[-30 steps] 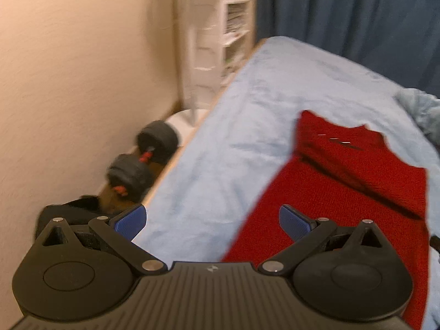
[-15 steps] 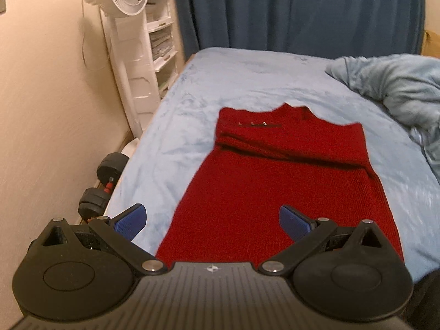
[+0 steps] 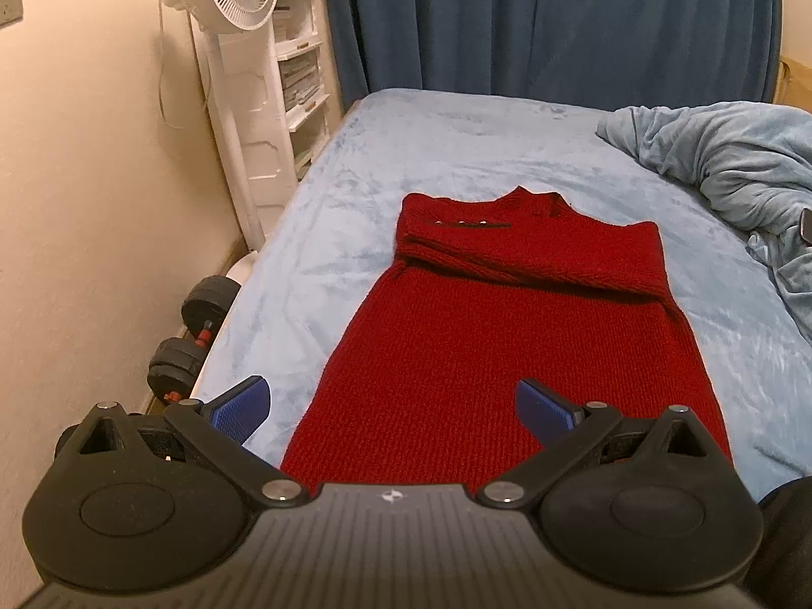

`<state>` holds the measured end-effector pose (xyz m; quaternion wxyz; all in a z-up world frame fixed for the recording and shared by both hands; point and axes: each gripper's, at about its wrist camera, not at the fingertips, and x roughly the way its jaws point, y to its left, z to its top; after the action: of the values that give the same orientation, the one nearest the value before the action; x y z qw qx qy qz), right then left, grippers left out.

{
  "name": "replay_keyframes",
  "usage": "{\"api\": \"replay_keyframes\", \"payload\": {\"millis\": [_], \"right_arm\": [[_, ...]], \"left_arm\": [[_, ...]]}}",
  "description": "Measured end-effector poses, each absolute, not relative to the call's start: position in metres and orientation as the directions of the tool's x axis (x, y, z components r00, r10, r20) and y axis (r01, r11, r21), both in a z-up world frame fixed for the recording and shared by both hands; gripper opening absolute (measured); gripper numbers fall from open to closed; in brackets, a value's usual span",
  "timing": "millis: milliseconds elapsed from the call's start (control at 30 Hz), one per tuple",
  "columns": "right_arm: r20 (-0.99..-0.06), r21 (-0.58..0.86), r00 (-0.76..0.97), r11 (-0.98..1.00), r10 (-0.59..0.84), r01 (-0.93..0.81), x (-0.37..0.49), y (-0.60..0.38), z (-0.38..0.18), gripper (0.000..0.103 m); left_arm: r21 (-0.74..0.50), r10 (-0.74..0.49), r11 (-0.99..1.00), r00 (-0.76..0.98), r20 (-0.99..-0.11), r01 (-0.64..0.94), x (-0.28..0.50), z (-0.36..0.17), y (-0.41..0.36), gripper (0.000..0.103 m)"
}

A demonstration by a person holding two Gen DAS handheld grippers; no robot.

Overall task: Fold small clothes
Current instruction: 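Release the sleeve and smooth the folded sweater with both tools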

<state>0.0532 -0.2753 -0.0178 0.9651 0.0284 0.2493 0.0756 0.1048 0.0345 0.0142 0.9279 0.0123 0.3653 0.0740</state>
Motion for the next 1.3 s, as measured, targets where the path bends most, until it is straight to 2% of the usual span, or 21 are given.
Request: {"api": "replay_keyframes", "payload": {"millis": [833,1300], "right_arm": [[-0.591,0.091,0.796,0.991,0.131,-0.096,0.090,-0.272,-0.053,0.081],[-0.684,0.046,0.729,0.999,0.013,0.025,0.135,-0.302,-0.099,0.081]], "left_arm": [[0.097,0.185,0.981,0.647,-0.740,-0.169,0.157,-0.022,0.065,0.103],[0.117,0.148,0.989,0.600,-0.786,-0.091,0.195,-0.089,0.100,0.103]]}}
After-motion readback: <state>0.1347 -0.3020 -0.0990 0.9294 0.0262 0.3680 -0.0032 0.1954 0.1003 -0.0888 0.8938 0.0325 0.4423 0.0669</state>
